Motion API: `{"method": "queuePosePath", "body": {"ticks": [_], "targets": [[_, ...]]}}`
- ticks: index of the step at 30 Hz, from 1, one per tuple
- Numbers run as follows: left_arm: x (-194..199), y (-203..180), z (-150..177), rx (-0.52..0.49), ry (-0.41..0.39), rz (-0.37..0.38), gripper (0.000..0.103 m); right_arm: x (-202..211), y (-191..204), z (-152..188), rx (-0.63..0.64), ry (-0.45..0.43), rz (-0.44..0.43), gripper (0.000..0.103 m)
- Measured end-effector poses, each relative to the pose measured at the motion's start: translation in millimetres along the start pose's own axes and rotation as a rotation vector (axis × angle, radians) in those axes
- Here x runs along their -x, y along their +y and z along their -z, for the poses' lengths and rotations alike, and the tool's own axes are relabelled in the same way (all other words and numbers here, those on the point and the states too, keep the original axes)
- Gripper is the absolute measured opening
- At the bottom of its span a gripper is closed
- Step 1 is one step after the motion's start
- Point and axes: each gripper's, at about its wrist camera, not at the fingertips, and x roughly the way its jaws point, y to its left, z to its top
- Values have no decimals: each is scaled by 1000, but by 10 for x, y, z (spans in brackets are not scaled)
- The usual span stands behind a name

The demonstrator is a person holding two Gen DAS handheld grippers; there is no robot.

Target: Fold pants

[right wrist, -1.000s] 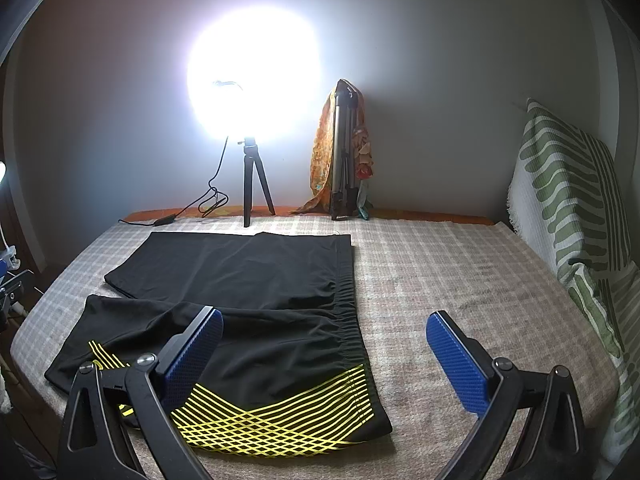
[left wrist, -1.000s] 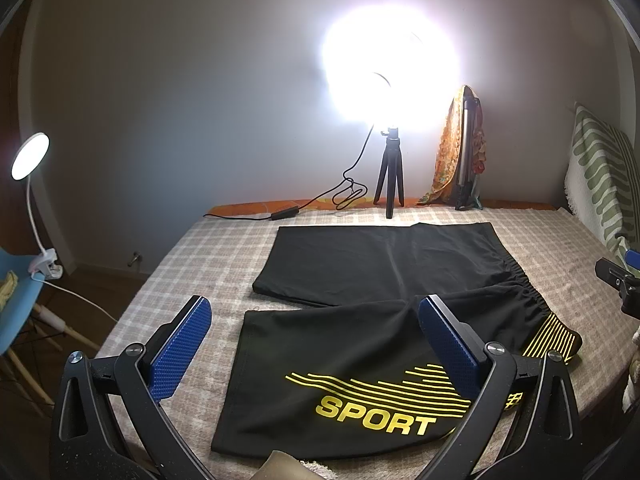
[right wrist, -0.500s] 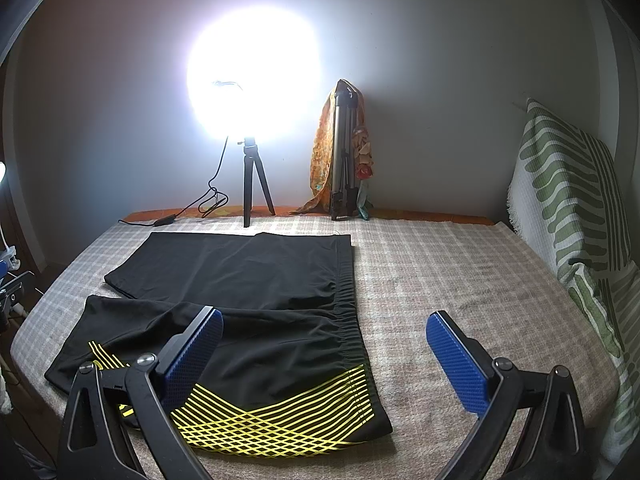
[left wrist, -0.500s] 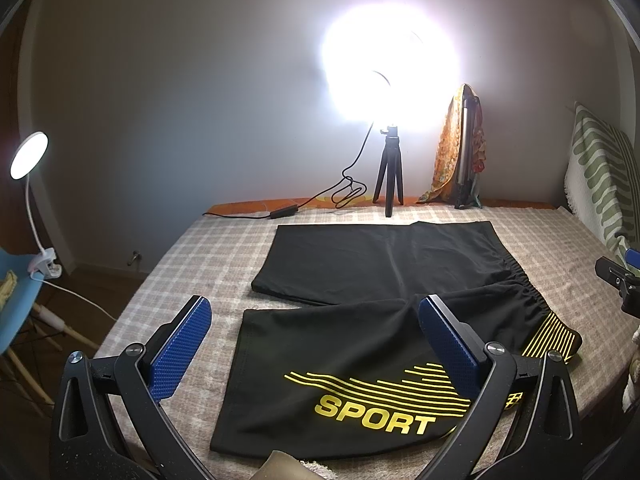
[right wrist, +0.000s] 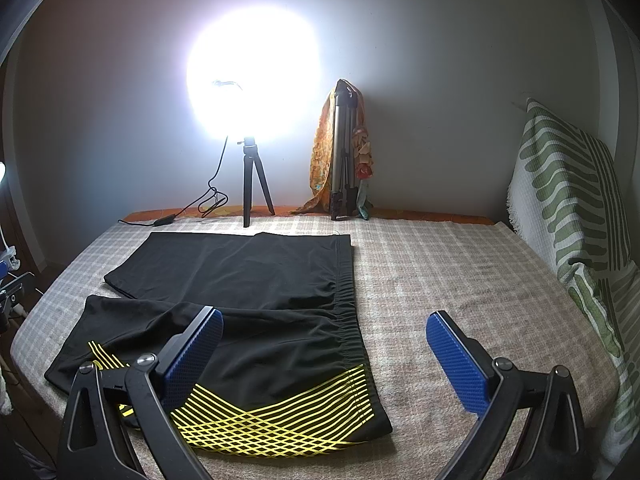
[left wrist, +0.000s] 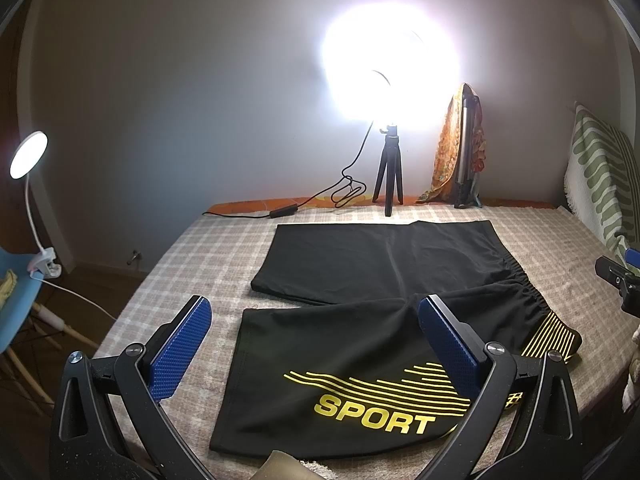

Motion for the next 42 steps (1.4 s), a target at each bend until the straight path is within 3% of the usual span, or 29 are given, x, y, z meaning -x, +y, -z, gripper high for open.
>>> {"method": "queuePosePath", "body": {"ticks": [17, 29, 31, 33, 35, 42], "targets": [[-25, -29, 27, -12, 12, 10, 103, 3, 17, -8, -4, -2, -6, 103], [-180, -38, 108, -46, 85, 57, 103, -21, -57, -46, -33, -11, -44, 103], [-187, -23, 135, -52, 84, 70, 98, -44, -58, -47, -31, -10, -54, 103], [-174, 17, 163, -48, 71, 112, 88, -43, -56, -39, -30, -17, -68, 103], [-173, 67, 177, -38, 76, 140, 85, -37, -46, -27, -27, -28, -78, 103], [-167, 208, 204, -67, 96, 49, 85, -96, -8, 59, -10, -23, -166, 102]]}}
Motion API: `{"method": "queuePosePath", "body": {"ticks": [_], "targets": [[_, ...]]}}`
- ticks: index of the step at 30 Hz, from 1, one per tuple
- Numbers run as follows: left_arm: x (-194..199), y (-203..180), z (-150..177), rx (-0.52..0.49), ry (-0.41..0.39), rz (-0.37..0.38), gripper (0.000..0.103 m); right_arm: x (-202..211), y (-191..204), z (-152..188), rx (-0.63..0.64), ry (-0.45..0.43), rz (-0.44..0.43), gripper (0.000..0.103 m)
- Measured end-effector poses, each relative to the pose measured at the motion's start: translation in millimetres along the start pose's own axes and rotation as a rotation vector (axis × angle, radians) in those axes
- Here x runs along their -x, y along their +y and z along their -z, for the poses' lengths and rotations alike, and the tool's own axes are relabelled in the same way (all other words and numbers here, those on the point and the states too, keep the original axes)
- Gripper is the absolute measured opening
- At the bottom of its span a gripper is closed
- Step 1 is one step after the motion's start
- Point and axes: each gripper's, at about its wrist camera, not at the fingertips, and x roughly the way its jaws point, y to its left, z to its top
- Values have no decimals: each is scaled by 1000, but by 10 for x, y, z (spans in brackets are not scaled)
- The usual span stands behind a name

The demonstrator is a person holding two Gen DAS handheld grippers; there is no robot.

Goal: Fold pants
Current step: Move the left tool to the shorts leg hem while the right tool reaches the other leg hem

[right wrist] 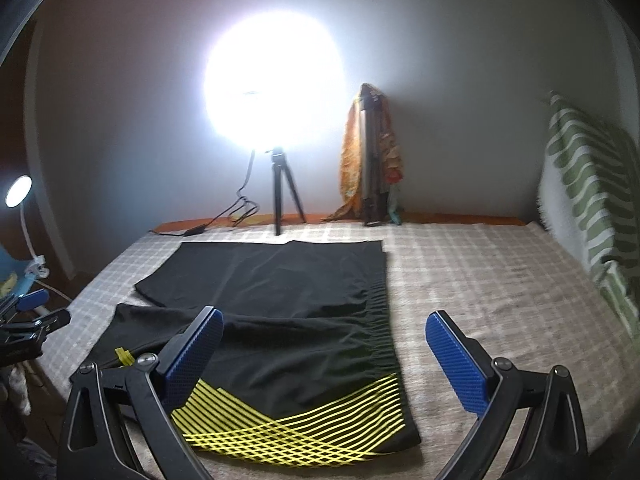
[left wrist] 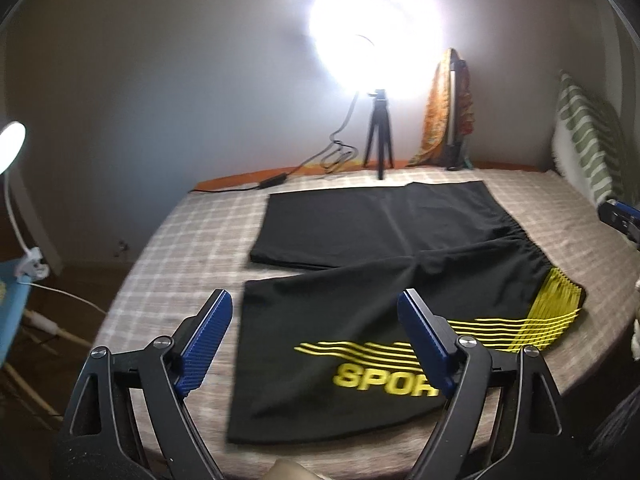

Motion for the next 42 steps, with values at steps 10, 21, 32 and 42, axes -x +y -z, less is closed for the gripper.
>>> {"method": "queuePosePath", "body": {"ticks": [10, 21, 32, 42], "targets": [[-28, 88, 85, -4, 60, 15, 85, -9, 58, 65, 66, 18, -2, 102], [-50, 229, 216, -34, 138, 95, 47, -57, 56, 117, 127, 117, -68, 76], [-80, 327, 236, -97, 177, 112, 41, 45, -34, 13, 163, 112, -150, 61], [-205, 353, 380, -151, 243, 185, 30, 128, -88, 50, 390, 221, -152, 60]]}}
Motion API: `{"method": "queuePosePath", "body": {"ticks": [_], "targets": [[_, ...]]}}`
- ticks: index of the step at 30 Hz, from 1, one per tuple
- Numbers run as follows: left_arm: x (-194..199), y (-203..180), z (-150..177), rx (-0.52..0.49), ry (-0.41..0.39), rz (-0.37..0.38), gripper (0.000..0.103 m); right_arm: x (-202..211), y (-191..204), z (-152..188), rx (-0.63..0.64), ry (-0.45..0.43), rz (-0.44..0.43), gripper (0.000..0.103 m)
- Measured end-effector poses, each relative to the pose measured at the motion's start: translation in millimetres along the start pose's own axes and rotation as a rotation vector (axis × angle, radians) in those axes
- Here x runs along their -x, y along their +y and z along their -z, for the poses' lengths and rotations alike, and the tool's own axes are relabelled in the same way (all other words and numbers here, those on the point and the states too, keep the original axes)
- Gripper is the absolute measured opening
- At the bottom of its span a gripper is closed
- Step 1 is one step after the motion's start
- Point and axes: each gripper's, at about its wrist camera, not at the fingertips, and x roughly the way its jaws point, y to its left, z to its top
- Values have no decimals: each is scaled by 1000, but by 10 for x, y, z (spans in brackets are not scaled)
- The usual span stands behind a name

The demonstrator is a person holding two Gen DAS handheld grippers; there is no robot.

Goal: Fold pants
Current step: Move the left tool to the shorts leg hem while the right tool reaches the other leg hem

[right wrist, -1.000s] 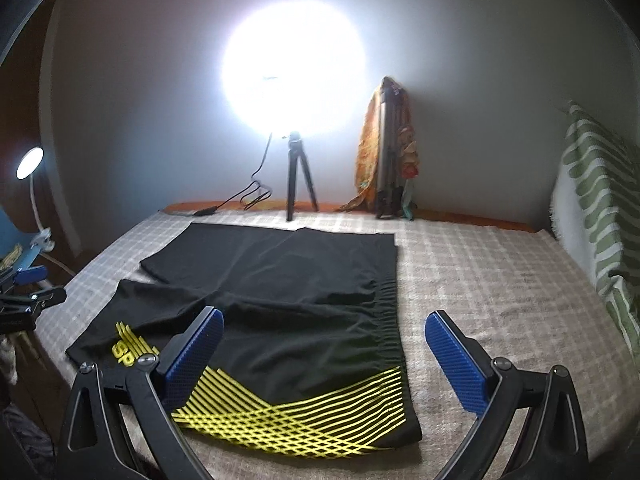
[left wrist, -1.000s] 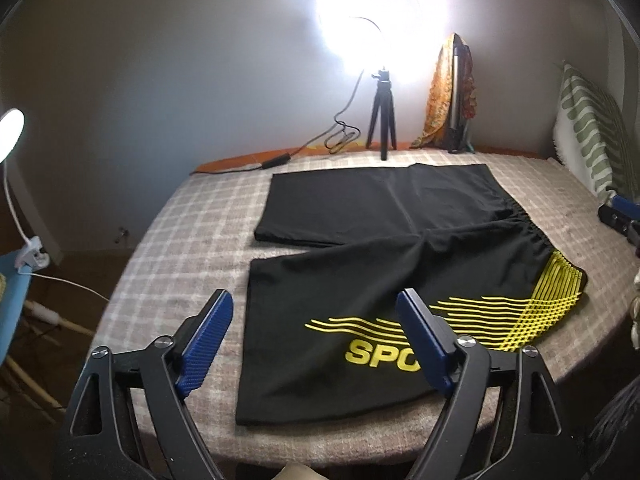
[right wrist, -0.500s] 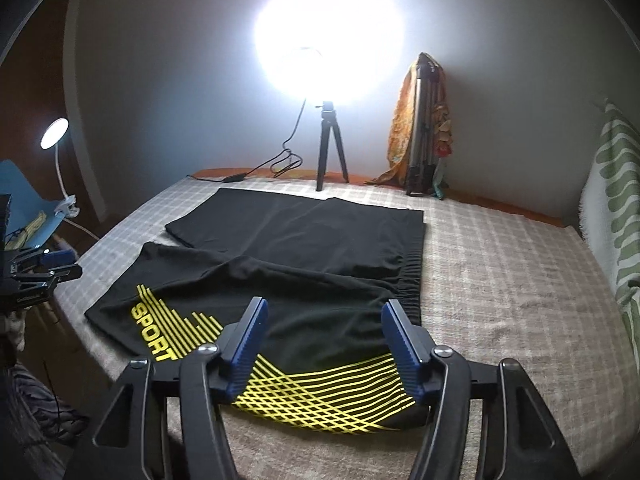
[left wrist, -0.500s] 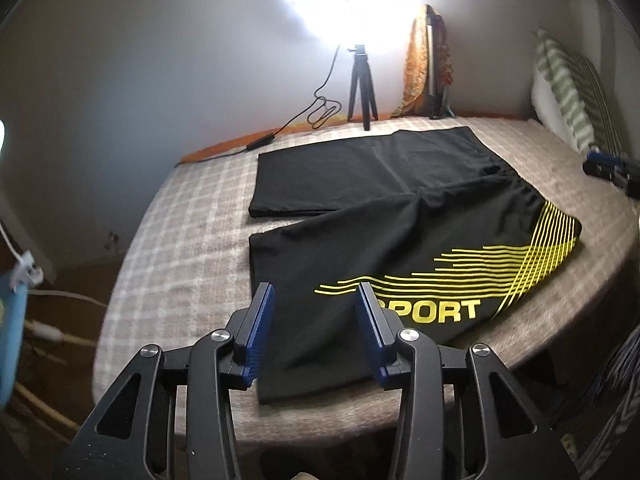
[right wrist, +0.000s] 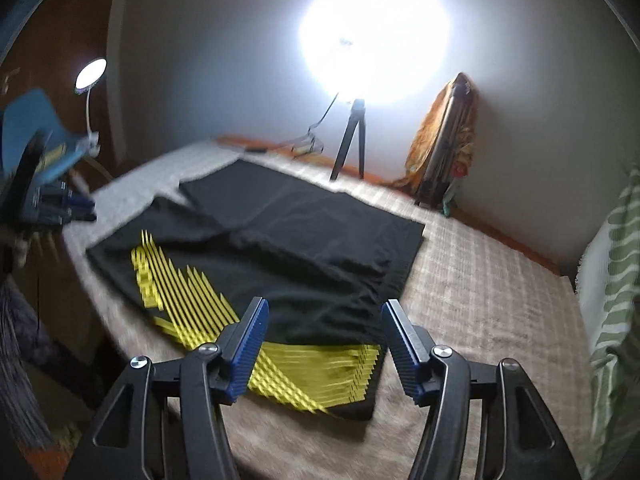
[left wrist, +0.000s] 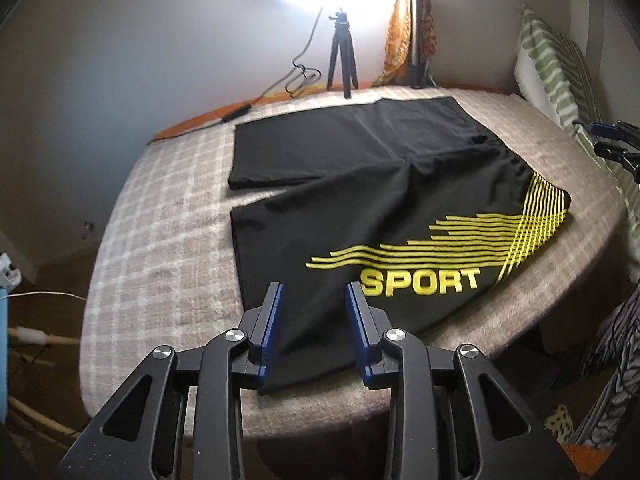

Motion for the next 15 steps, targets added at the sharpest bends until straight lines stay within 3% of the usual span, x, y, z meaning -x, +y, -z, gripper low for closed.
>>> {"method": "queuePosePath", "body": {"ticks": [6, 15], "targets": [[-71, -111, 122, -58, 40, 17, 28, -134, 65, 172, 56, 93, -52, 59], [-250, -247, 330, -128, 99, 31, 28, -586, 518, 522, 304, 252, -82, 52]]}}
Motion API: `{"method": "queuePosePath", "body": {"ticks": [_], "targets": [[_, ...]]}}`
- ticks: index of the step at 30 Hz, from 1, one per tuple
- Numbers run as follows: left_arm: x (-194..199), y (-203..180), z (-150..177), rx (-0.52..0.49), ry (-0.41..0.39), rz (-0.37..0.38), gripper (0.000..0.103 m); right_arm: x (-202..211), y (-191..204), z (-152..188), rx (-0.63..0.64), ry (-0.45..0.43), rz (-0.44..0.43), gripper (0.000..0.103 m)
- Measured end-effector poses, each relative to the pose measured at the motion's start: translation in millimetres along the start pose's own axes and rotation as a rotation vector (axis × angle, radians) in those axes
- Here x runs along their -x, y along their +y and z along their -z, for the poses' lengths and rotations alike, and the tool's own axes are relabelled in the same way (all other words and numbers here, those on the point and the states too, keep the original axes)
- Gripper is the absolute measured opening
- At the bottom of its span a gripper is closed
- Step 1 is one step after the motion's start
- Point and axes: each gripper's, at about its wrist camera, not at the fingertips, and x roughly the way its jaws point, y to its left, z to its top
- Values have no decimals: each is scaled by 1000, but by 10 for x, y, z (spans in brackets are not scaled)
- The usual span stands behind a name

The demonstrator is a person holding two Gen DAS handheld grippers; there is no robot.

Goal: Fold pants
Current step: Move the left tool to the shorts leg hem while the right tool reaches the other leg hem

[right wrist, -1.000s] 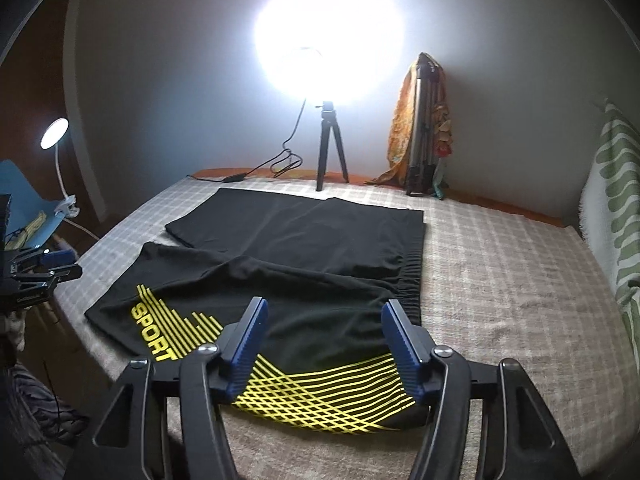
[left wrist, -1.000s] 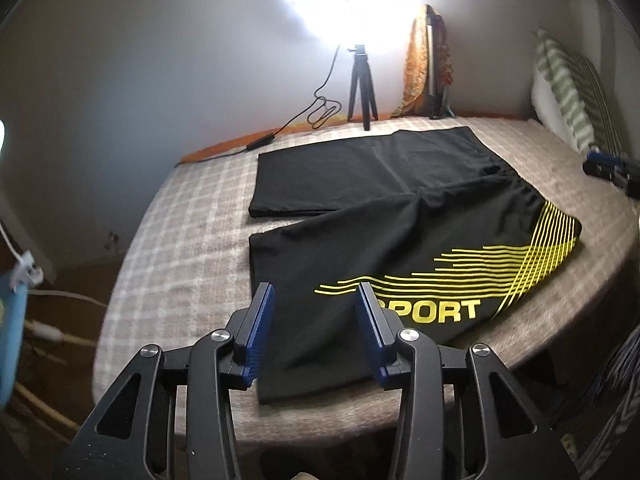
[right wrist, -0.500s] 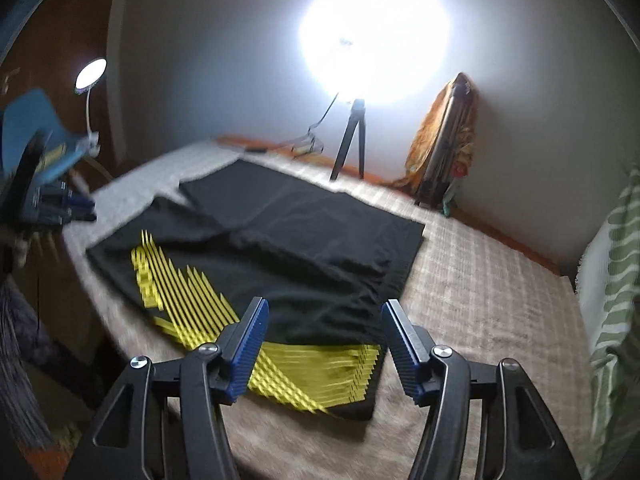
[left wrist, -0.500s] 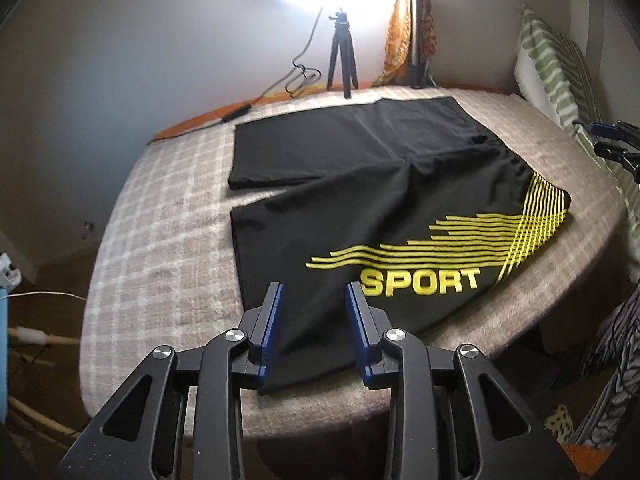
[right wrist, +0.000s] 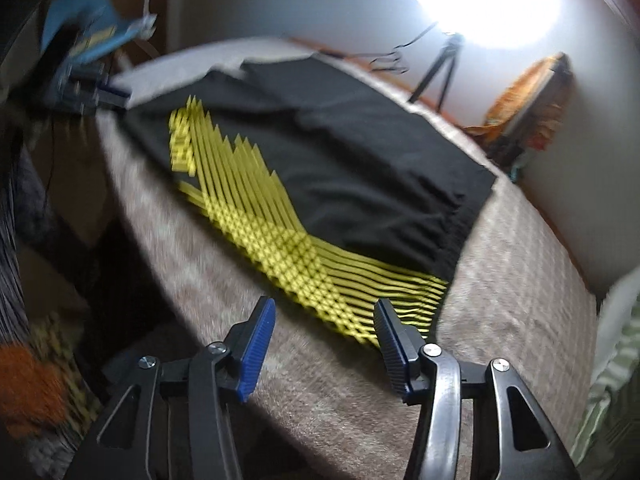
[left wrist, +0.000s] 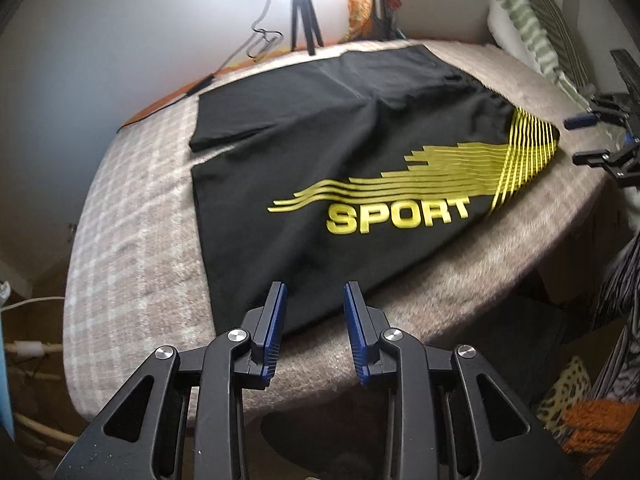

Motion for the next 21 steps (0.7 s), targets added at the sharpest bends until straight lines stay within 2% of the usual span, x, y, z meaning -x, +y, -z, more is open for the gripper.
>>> {"method": "queuePosePath", "body": {"ticks": [4, 10, 16, 19, 21], "targets": [[-95, -56, 52, -59, 36, 15, 28, -174, 27, 53, 22, 40, 6, 50], [-230, 11, 94, -75, 78, 19, 28, -356, -22, 114, 29, 72, 42, 49], [-326, 85, 74, -69, 90, 35, 36, -405, -90, 123, 18, 63, 43, 49], [-339, 85, 77, -99, 78, 18, 48, -424, -87, 109, 22, 61, 48, 49], [-362, 148, 72, -90, 81, 4, 68, -459, -117, 81, 16, 60, 52, 48]]}}
